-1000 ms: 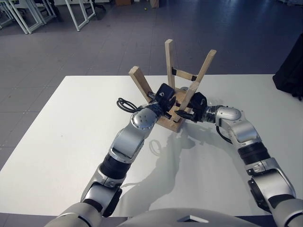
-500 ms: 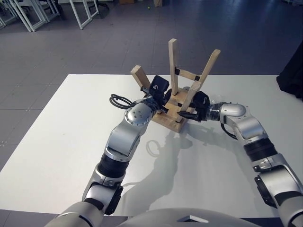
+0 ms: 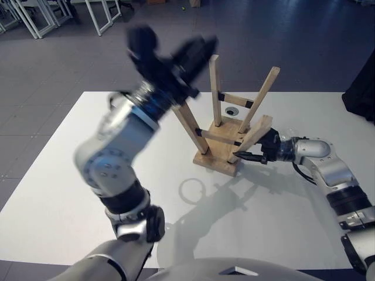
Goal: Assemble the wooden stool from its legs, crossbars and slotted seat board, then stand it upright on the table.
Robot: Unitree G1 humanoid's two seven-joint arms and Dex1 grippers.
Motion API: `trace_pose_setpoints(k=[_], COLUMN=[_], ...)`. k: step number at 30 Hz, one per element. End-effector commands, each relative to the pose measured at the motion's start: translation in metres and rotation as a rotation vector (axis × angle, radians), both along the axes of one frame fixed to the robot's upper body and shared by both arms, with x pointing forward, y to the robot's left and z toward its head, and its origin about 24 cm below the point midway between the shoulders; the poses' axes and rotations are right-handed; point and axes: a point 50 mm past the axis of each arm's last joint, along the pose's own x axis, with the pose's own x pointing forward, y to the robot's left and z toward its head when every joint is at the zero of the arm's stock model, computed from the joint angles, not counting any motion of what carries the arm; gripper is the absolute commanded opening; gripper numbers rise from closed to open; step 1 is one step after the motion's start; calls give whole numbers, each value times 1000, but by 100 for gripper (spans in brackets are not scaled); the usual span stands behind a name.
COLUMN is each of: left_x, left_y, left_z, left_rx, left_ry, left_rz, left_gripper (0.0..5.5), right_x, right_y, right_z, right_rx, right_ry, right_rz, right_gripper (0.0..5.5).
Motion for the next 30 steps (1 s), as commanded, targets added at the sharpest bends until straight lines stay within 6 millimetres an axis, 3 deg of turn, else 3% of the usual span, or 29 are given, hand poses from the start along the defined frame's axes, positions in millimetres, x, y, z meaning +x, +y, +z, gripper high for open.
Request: trace_pose_setpoints(k=[1,4,7,9,12,15,22,30], left_x=[8,19,11,-2,-25,-36,-35,-31], left_y=[77,114,117,98,44,24,19,12], left_z=[24,-29,-94,-133,-175,-184,-185,-185], left_rx=[-18,246,617,782,895,887,878,863], left_ry=[36,306,492,571,629,643,643,639], left_rz=[354,720,859,814,602,536,537,513], left_gripper=[190,190,190,190,190,190,190,190], right_x=[-61,-48,-46,-46,-41,-39,-45,-48], right_y=[-39,-36,-32,-30,-25,-22,-16,-10], right_z=[-75,-65,-62,-60,-57,-63,-75,-69], right_rx=[-279,-251,-238,-231,-232,-256,-276,-272], right_ry=[434,379,355,353,320,278,220,151], right_rz=[196,215,230,238,234,164,88,201], right_gripper=[203,203,203,203,203,203,203,203])
